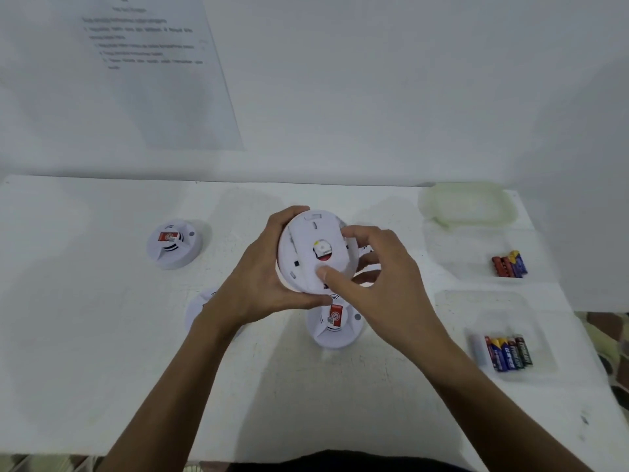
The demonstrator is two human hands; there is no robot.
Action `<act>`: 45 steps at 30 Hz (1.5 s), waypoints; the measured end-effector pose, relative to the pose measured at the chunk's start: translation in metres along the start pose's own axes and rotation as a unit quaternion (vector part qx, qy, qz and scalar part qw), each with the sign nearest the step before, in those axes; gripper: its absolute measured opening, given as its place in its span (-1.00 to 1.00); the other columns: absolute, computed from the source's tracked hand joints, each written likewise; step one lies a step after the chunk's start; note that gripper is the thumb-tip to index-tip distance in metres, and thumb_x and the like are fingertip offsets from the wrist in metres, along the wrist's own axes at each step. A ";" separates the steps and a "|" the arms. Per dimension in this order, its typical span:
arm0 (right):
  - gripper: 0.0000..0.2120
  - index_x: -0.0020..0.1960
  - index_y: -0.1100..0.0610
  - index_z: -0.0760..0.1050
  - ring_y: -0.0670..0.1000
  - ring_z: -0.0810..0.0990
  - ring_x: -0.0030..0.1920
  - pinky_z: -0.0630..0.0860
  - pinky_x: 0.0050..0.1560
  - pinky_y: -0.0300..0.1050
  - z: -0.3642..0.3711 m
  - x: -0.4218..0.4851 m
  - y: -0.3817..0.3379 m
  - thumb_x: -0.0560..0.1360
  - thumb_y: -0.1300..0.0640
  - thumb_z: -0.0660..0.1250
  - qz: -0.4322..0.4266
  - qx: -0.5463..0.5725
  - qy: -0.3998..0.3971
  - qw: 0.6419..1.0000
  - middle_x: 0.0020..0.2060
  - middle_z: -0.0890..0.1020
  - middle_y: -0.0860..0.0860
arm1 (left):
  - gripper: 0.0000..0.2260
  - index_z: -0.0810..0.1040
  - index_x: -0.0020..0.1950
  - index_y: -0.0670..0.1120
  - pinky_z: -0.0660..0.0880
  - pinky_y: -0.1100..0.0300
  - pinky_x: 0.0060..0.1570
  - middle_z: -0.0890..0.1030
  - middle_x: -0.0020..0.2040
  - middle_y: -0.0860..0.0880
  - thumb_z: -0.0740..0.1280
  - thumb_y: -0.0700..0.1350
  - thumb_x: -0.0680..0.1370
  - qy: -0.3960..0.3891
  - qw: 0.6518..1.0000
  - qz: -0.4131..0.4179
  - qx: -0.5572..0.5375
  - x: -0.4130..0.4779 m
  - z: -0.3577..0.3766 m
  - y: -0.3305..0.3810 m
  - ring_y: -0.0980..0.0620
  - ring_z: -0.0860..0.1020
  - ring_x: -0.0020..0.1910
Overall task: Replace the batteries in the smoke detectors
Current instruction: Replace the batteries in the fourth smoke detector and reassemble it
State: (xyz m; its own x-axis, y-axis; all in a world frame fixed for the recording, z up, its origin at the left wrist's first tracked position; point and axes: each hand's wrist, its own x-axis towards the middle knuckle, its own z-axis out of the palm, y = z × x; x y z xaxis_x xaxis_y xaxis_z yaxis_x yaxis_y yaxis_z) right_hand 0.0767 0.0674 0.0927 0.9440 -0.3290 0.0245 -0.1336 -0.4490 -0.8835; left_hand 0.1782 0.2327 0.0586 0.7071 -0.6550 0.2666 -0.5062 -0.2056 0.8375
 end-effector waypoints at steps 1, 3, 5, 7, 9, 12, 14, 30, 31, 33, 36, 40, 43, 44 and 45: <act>-0.49 0.24 -0.09 0.44 -0.08 0.58 0.03 0.65 -0.07 -0.15 0.000 -0.001 0.001 0.36 -0.11 0.52 -0.007 -0.013 0.003 1.000 0.17 0.50 -0.10 | -0.04 0.20 0.43 -0.05 0.36 0.39 0.22 0.36 0.36 0.13 0.65 -0.12 0.16 -0.006 1.000 -0.001 0.012 0.000 0.001 -0.001 0.19 0.38 0.31; -0.51 0.21 -0.16 0.40 -0.09 0.58 0.02 0.63 -0.08 -0.22 -0.002 -0.002 0.003 0.36 -0.13 0.52 -0.017 -0.025 0.002 1.000 0.17 0.49 -0.10 | -0.03 0.20 0.45 -0.10 0.31 0.38 0.28 0.35 0.39 0.06 0.66 -0.13 0.15 -0.019 0.999 -0.007 0.028 0.000 0.004 -0.003 0.20 0.35 0.34; -0.49 0.22 -0.15 0.39 -0.07 0.56 0.06 0.61 -0.04 -0.22 -0.003 -0.003 0.004 0.36 -0.12 0.52 -0.017 -0.023 -0.003 1.000 0.17 0.47 -0.10 | -0.02 0.20 0.46 -0.04 0.30 0.28 0.34 0.33 0.42 0.08 0.64 -0.02 0.16 -0.024 0.999 -0.006 0.033 -0.001 0.008 -0.006 0.16 0.33 0.37; -0.37 0.34 -0.12 0.38 -0.06 0.51 0.14 0.61 0.05 -0.13 -0.002 -0.006 0.004 0.34 -0.14 0.53 -0.014 -0.022 -0.005 1.000 0.20 0.42 -0.10 | -0.07 0.18 0.46 0.12 0.29 0.25 0.35 0.31 0.41 0.21 0.59 0.14 0.20 -0.015 1.000 0.008 0.024 -0.002 0.010 -0.002 0.17 0.32 0.37; -0.27 0.40 -0.14 0.32 -0.08 0.45 0.21 0.59 0.12 -0.09 0.000 -0.009 0.002 0.31 -0.19 0.53 -0.011 -0.033 -0.003 0.999 0.23 0.36 -0.11 | -0.22 0.20 0.37 0.32 0.29 0.38 0.28 0.32 0.32 0.40 0.53 0.22 0.26 0.001 1.000 0.023 0.018 0.000 0.012 0.009 0.28 0.33 0.32; -0.22 0.41 -0.13 0.28 -0.06 0.39 0.28 0.56 0.19 -0.03 0.004 -0.011 0.000 0.29 -0.19 0.54 -0.001 -0.032 0.006 0.999 0.24 0.29 -0.11 | -0.31 0.34 0.20 0.30 0.34 0.52 0.09 0.41 0.14 0.46 0.57 -0.10 0.21 0.013 0.999 0.049 0.006 0.007 0.016 0.027 0.40 0.42 0.14; -0.23 0.41 -0.11 0.27 -0.05 0.38 0.29 0.55 0.20 0.00 0.005 -0.010 -0.001 0.30 -0.19 0.53 -0.006 -0.041 0.011 0.999 0.24 0.28 -0.11 | -0.27 0.31 0.23 0.39 0.34 0.51 0.09 0.42 0.14 0.44 0.55 -0.09 0.22 0.017 0.998 0.064 0.005 0.010 0.017 0.028 0.38 0.43 0.14; -0.41 0.20 -0.07 0.28 -0.14 0.25 0.13 0.40 -0.01 -0.31 -0.011 -0.002 -0.011 0.33 -0.17 0.51 -0.035 -0.146 -0.013 0.989 0.09 0.23 -0.15 | -0.22 0.20 0.41 0.21 0.31 0.33 0.28 0.33 0.34 0.34 0.50 0.19 0.28 0.023 0.999 0.044 0.022 0.002 0.024 0.010 0.21 0.36 0.33; -0.48 0.12 -0.07 0.28 -0.14 0.26 0.11 0.34 -0.06 -0.39 -0.014 0.000 -0.013 0.34 -0.13 0.51 -0.019 -0.131 -0.020 0.991 0.06 0.24 -0.15 | -0.23 0.21 0.40 0.20 0.33 0.34 0.27 0.33 0.34 0.36 0.50 0.19 0.29 0.025 0.998 0.052 0.027 0.002 0.024 0.011 0.24 0.36 0.32; -0.65 0.00 -0.04 0.34 -0.12 0.33 0.13 0.31 -0.13 -0.44 -0.017 0.005 -0.016 0.39 -0.05 0.48 0.005 -0.082 -0.030 0.996 0.06 0.30 -0.13 | -0.25 0.20 0.39 0.27 0.31 0.40 0.24 0.33 0.32 0.38 0.48 0.23 0.29 0.013 0.998 0.047 0.030 0.002 0.024 0.013 0.28 0.36 0.30; -0.81 -0.14 -0.05 0.40 -0.12 0.44 0.13 0.36 -0.10 -0.48 -0.017 0.007 -0.017 0.44 0.02 0.44 -0.006 -0.028 -0.024 0.999 0.06 0.40 -0.10 | -0.17 0.15 0.38 0.32 0.36 0.35 0.23 0.35 0.29 0.35 0.53 0.23 0.23 0.006 0.999 0.003 0.047 0.001 0.021 0.013 0.30 0.37 0.27; -0.88 -0.13 0.03 0.48 -0.12 0.56 -0.02 0.46 0.00 -0.35 -0.026 0.002 -0.015 0.47 0.08 0.43 -0.030 0.063 0.020 0.997 -0.04 0.56 -0.05 | -0.15 0.20 0.39 0.17 0.35 0.33 0.25 0.35 0.33 0.28 0.57 0.14 0.22 0.029 0.999 0.007 0.032 -0.001 0.017 0.006 0.16 0.37 0.33; -0.91 -0.12 0.16 0.52 0.10 0.63 -0.15 0.51 -0.16 -0.12 -0.045 0.003 -0.007 0.49 0.18 0.42 -0.012 0.157 0.009 0.987 -0.17 0.64 0.09 | -0.12 0.18 0.40 0.20 0.37 0.29 0.26 0.36 0.35 0.18 0.58 0.13 0.19 0.040 0.999 -0.015 0.030 -0.006 0.014 0.002 0.09 0.38 0.34; -0.92 -0.13 0.17 0.53 0.14 0.62 -0.17 0.50 -0.19 -0.08 -0.051 0.004 -0.001 0.49 0.21 0.42 -0.005 0.162 0.010 0.987 -0.18 0.65 0.12 | -0.12 0.18 0.40 0.20 0.36 0.32 0.25 0.35 0.35 0.20 0.57 0.15 0.19 0.041 0.998 -0.020 0.036 -0.008 0.014 0.000 0.12 0.38 0.34; -0.93 -0.13 0.17 0.54 0.14 0.62 -0.20 0.50 -0.21 -0.06 -0.055 0.004 0.008 0.49 0.21 0.42 0.003 0.151 0.011 0.989 -0.20 0.65 0.11 | -0.13 0.18 0.40 0.19 0.34 0.36 0.25 0.34 0.35 0.22 0.55 0.17 0.20 0.040 0.998 -0.022 0.040 -0.009 0.014 -0.001 0.15 0.37 0.33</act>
State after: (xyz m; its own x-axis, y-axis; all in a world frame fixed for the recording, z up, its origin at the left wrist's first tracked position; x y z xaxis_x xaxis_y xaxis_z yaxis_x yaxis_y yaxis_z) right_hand 0.0630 0.0164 0.1118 0.9360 -0.3510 0.0269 -0.0395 -0.1805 -0.9828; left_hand 0.1655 0.2282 0.0490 0.7648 -0.5845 0.2711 -0.5101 -0.2922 0.8090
